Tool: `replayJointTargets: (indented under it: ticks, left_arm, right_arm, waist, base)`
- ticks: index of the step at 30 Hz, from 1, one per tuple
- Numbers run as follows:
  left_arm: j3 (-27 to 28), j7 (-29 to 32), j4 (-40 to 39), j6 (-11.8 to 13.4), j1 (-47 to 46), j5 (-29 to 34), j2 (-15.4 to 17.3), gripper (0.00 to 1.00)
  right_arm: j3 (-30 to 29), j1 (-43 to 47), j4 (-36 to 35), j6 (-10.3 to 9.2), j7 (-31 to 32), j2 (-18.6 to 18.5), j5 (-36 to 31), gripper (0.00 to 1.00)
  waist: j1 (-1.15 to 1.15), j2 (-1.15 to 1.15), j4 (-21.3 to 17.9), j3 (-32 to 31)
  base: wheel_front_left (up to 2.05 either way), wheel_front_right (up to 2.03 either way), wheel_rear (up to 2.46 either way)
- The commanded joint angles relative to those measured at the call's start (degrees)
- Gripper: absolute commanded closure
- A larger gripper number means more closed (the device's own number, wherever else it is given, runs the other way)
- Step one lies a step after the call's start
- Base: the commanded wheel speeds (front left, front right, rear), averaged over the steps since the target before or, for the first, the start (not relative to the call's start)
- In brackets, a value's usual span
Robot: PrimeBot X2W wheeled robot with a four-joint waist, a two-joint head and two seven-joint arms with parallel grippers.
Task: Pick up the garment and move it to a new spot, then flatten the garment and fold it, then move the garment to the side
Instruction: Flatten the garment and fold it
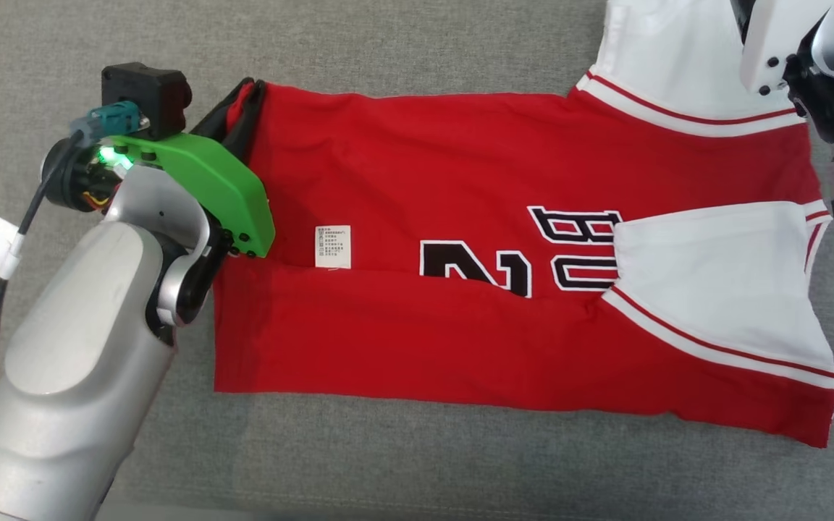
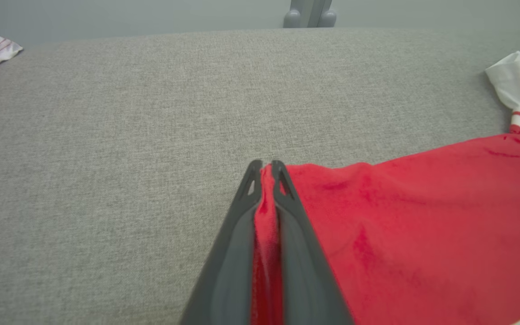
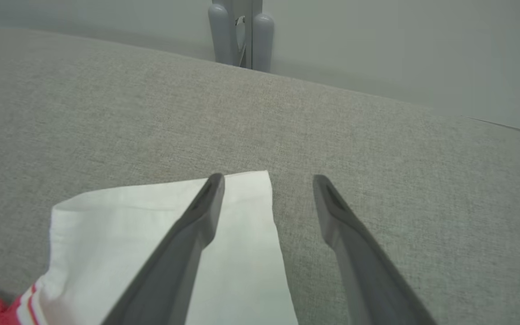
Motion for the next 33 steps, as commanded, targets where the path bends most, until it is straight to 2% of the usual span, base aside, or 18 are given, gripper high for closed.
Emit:
replayJointTargets:
  ticks: [1,6,12,13,14,15,17,26,33]
  left_arm:
    - [-0.18,-0.49,-0.03,-0.34,-1.24,0.55,-0.45,1.0]
    - [-0.82,-1.6,0.47,-0.67,-1.74,0.57,-1.73,1.0]
    - [-0.91,-2.35,1.37,-0.75,-1.89,0.18,-2.13,1.0]
    - [-0.92,-2.38,1.47,-0.76,-1.92,0.11,-2.14,1.0]
    - [-0.9,-2.45,1.58,-0.81,-1.98,0.01,-2.08,1.0]
    - [-0.84,-2.49,1.68,-0.83,-2.01,-0.07,-1.96,1.0]
    - [-0.72,-2.52,1.85,-0.86,-2.06,-0.1,-1.65,1.0]
    - [0.26,-3.7,3.17,-0.24,-0.26,-0.71,-0.24,1.0]
    - [0.83,-4.6,3.55,-0.73,2.8,-2.15,1.05,1.0]
  right_arm:
    - [-0.37,-1.27,2.06,0.0,0.25,0.04,-0.96,0.0]
    - [-0.92,-4.84,9.94,-0.01,-0.59,1.03,-3.25,0.0]
    - [-0.48,-6.31,16.28,-0.01,-1.45,1.82,-4.59,0.0]
    - [-0.33,-6.31,16.9,-0.01,-1.83,1.87,-4.66,0.14]
    - [-0.11,-6.2,17.74,-0.01,-2.18,2.0,-4.61,0.53]
    - [0.03,-6.17,18.39,-0.01,-2.42,2.08,-4.43,0.64]
    - [0.25,-6.34,19.45,-0.01,-3.31,2.16,-3.96,1.0]
    - [3.73,-5.86,18.91,-0.01,-10.16,2.86,0.5,1.0]
    - [9.37,0.45,12.26,-0.01,-13.61,-0.08,7.34,1.0]
  waist:
    - [-0.01,0.0,2.58,1.92]
    - [-0.01,0.0,3.7,2.62]
    - [-0.01,0.0,3.38,2.76]
    - [-0.01,0.0,3.27,2.77]
    - [-0.01,0.0,3.1,2.77]
    - [-0.01,0.0,2.9,2.77]
    - [-0.01,0.0,2.43,2.7]
    - [-0.01,0.0,-0.55,-0.53]
    - [-0.01,0.0,-2.92,-4.84]
  base:
    - [0.0,0.0,0.0]
    - [0.0,0.0,0.0]
    - [0.0,0.0,0.0]
    - [0.0,0.0,0.0]
    - [0.0,0.0,0.0]
    - [0.0,0.0,0.0]
    - [0.0,0.0,0.0]
    - [0.0,0.0,0.0]
    - [0.0,0.0,0.0]
